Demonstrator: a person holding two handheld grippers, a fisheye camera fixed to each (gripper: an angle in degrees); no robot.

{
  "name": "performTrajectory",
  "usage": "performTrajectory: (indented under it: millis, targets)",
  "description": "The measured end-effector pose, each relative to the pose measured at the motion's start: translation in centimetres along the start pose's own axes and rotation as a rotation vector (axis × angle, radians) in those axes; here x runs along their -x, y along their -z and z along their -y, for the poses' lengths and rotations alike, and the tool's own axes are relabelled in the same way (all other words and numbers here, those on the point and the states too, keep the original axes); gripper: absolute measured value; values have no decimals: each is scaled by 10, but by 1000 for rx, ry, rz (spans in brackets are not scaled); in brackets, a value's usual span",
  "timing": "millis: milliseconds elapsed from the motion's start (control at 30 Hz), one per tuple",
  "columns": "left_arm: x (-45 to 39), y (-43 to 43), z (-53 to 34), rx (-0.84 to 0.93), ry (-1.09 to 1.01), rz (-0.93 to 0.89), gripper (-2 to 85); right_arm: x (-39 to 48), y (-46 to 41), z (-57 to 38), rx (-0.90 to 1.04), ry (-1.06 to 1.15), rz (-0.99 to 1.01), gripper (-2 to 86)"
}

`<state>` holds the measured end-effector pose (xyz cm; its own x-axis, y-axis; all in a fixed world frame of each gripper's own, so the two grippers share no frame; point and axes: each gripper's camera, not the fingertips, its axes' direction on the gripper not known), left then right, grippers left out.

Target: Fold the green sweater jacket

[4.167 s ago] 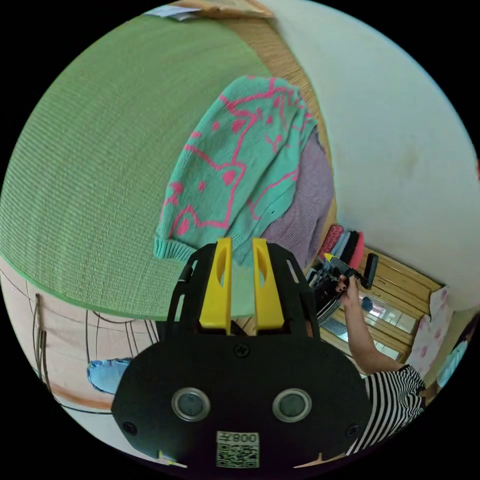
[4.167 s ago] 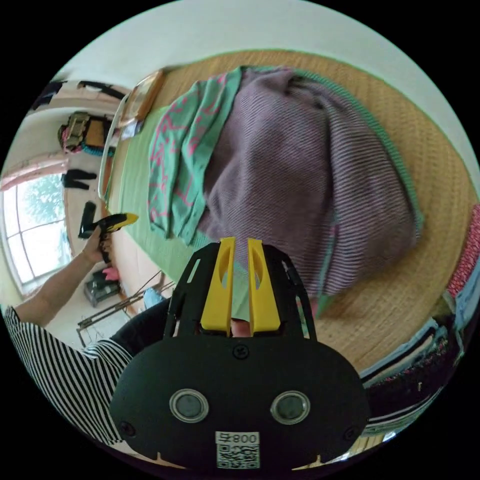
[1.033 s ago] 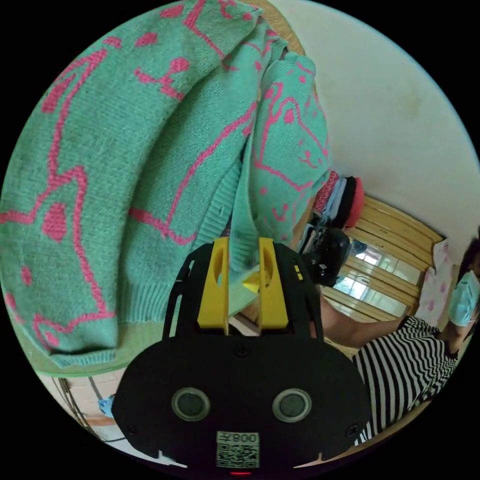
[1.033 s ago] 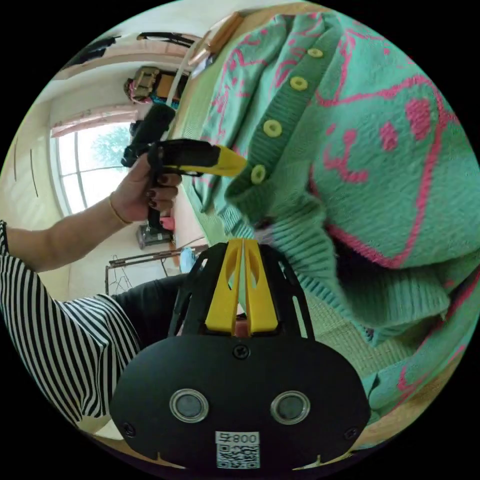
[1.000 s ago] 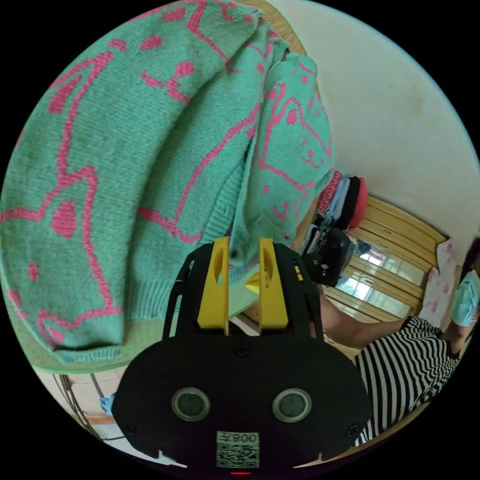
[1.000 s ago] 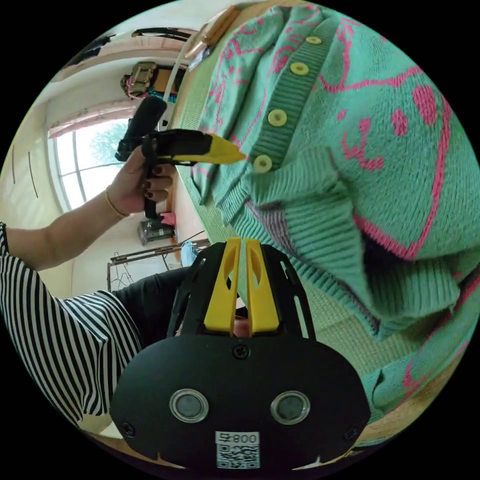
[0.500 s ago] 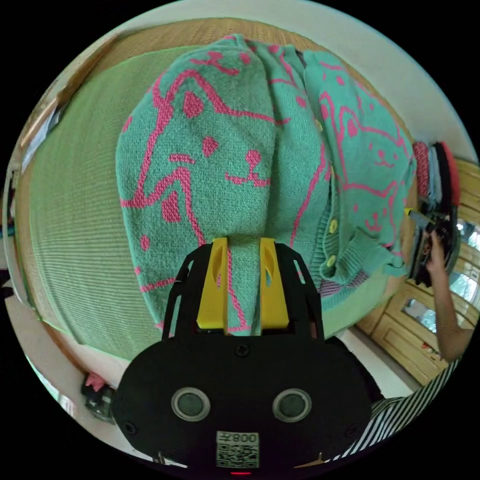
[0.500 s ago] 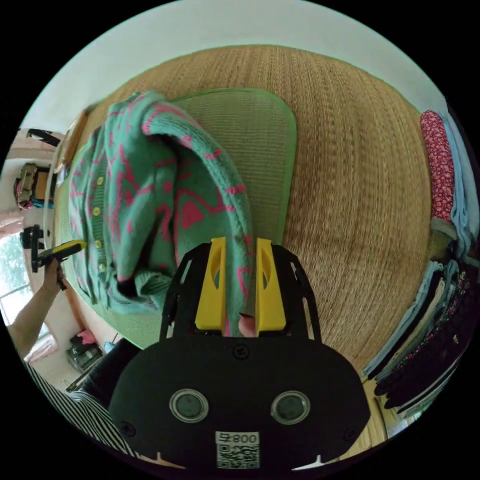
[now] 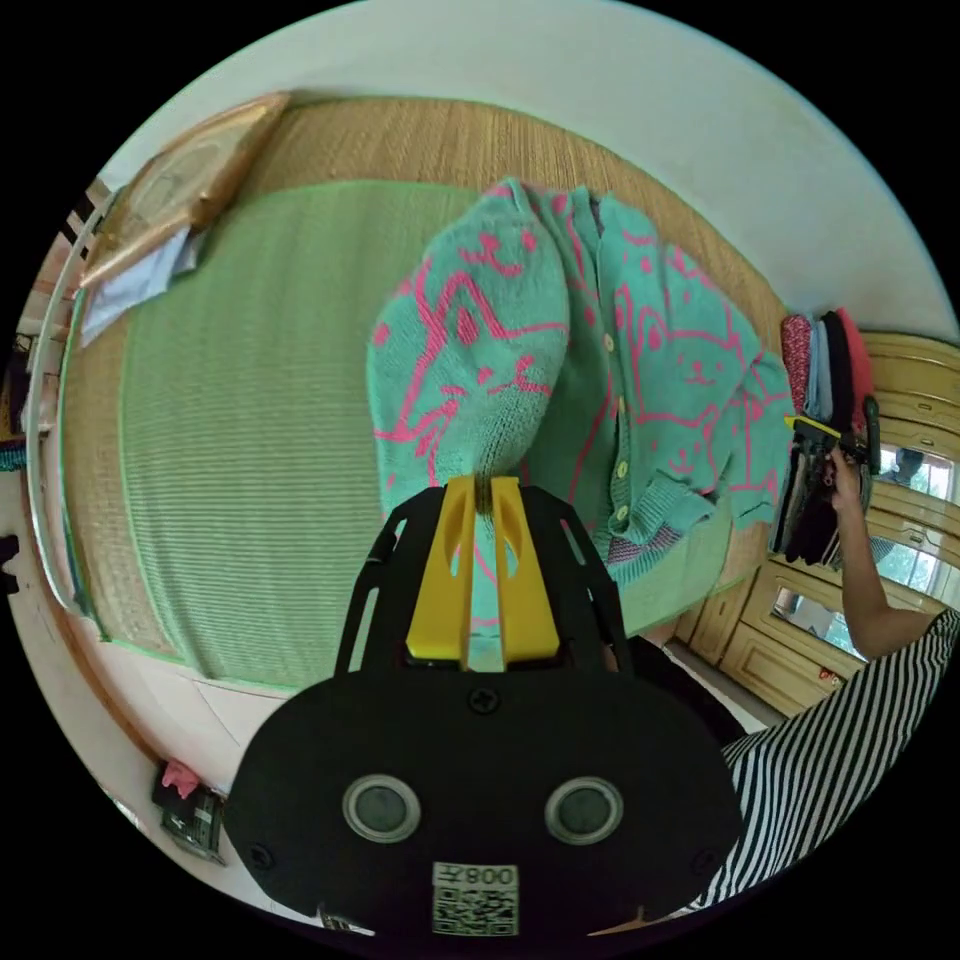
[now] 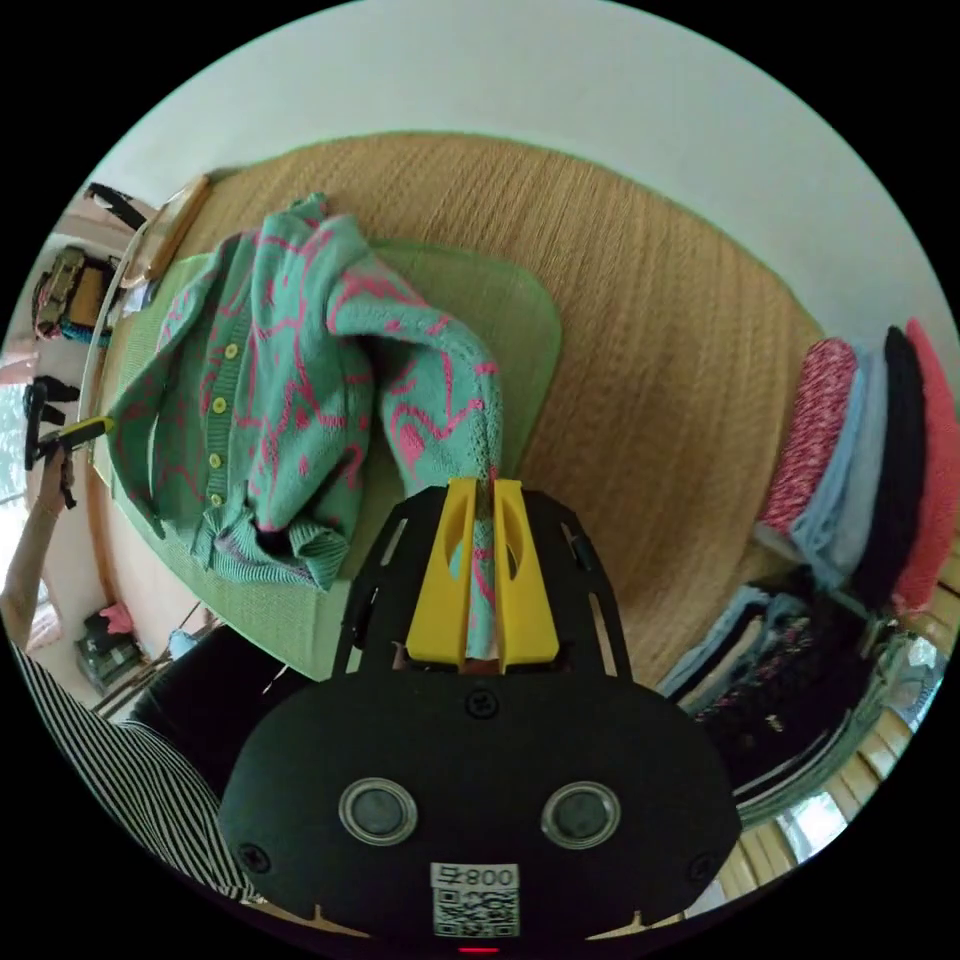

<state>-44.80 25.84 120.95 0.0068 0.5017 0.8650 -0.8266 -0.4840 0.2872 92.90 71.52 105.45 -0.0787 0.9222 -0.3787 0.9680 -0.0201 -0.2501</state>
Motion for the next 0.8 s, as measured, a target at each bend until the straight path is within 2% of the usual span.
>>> performTrajectory:
  millis: [100, 233, 300, 367, 433, 500, 567, 633, 700, 800]
  targets:
    - [22, 64, -2, -80, 8, 136, 28, 0, 56, 4, -114, 60, -210, 29]
    - [65, 128, 7, -225, 136, 324, 28, 5, 80, 16, -176, 136, -491, 33]
    - [81, 131, 11, -250, 209, 361, 29, -4, 60, 33, -128, 149, -626, 42]
    - [90, 122, 11, -225, 267, 357, 35, -22, 28, 48, 9, 104, -629, 48]
    - [88, 100, 1, -197, 253, 269, 46, -45, -8, 56, 177, 31, -560, 53]
    - [82, 79, -13, -174, 218, 187, 55, -70, -38, 49, 262, -88, -361, 62]
    - [77, 51, -29, -99, 193, 54, 64, -77, -49, 35, 234, -134, -170, 68]
    - [74, 9, -50, 55, 188, -68, 77, -69, -60, 15, 194, -125, 31, 76]
    - [74, -16, -66, 136, 210, -112, 87, -41, -81, -15, 193, -73, 262, 88]
    - [82, -43, -83, 255, 266, -159, 102, -10, -115, -45, 271, -56, 406, 105]
